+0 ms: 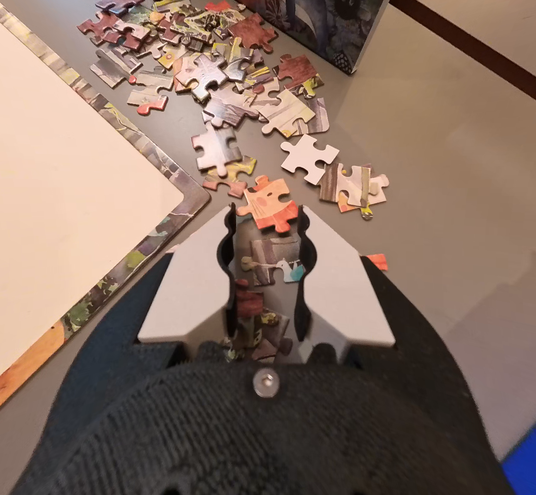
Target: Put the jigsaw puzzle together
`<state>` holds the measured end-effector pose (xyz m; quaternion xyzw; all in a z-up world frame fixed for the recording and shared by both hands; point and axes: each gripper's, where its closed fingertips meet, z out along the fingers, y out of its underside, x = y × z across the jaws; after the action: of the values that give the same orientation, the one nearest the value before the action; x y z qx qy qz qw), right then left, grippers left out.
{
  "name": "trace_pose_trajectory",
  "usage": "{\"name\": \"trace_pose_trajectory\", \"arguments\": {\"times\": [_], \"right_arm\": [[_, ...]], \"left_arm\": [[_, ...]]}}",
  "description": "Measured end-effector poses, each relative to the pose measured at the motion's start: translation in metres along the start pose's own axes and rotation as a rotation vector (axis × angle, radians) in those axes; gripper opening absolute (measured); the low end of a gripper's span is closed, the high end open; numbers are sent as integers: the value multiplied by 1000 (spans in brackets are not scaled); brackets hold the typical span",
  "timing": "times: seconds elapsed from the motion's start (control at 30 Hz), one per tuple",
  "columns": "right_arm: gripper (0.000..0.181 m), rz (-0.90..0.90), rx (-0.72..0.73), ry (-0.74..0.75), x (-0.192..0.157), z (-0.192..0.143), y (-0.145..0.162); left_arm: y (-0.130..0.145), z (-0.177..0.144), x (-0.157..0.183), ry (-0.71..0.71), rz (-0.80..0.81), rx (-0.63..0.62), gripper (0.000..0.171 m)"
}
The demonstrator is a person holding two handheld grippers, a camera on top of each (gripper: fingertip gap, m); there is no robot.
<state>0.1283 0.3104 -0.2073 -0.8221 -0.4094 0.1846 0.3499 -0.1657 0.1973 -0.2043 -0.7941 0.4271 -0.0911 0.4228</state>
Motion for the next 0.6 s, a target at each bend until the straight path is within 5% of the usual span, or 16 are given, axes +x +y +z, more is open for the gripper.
{"name": "trace_pose_trajectory", "arguments": {"times": [0.33, 0.6], "right_arm": [[41, 7, 99, -71, -22, -11, -23], [41, -114, 174, -188, -97, -12, -61]], "left_arm": [[0, 0, 0, -1, -1, -3, 0], [0, 0, 0, -2, -1, -3, 0]]}}
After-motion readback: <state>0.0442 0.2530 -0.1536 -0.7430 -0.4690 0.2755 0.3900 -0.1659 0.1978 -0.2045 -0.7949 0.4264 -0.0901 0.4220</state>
